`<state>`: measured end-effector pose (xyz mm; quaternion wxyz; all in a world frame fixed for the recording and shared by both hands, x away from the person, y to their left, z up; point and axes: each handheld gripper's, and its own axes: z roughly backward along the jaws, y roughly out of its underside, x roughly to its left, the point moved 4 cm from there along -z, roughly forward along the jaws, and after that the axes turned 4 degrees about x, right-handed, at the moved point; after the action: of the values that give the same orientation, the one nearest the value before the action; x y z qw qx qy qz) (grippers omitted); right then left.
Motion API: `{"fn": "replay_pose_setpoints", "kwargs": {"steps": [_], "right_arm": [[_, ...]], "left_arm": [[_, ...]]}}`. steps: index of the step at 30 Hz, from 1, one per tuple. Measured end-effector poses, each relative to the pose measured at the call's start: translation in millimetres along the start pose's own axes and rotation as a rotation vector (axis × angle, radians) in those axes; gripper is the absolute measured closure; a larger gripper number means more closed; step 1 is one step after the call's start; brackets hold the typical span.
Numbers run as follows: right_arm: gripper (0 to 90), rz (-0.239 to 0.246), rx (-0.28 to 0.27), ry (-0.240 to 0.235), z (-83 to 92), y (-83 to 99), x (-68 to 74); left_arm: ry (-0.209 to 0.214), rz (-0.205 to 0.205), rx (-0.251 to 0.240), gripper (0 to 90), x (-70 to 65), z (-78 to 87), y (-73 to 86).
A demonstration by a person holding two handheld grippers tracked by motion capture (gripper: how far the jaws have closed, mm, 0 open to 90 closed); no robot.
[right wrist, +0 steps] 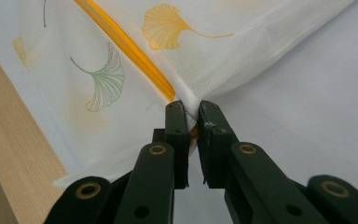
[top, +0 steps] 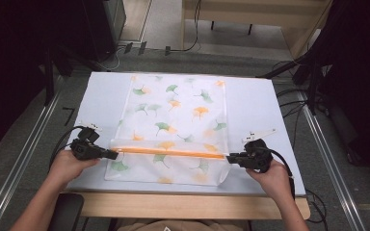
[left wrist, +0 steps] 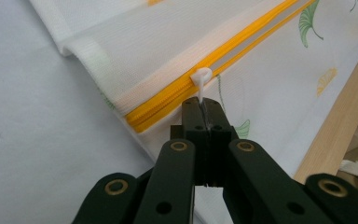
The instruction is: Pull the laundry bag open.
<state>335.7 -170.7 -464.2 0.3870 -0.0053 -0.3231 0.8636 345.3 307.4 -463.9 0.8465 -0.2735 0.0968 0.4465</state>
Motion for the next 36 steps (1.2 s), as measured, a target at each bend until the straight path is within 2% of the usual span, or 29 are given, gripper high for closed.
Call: {"fn": "replay_pose_setpoints", "kwargs": {"steps": [18, 26, 29, 32, 36], "right_arm": [[84.9, -0.004, 0.006, 0.001, -0.1, 0.5, -0.7], [84.9, 0.001, 0.008, 0.003, -0.8, 0.8, -1.7], [84.9, 0.0, 0.008, -0.002, -0.8, 0.8, -1.9], [85.0, 0.01, 0.013, -0.008, -2.9, -0.7, 1.0], [84.7, 0.008, 0.027, -0.004, -5.3, 0.2, -0.2]], "left_arm": [[-0.013, 0.013, 0.0, 90.0, 6.8, 4.4, 6.0], [-0.031, 0.039, -0.004, 90.0, 15.4, 10.3, 15.1], [-0.014, 0.064, -0.022, 90.0, 21.9, 15.2, 20.2], [-0.026, 0.068, -0.016, 90.0, 23.5, 14.8, 23.3], [-0.021, 0.064, -0.015, 90.0, 21.5, 14.4, 22.4]]}}
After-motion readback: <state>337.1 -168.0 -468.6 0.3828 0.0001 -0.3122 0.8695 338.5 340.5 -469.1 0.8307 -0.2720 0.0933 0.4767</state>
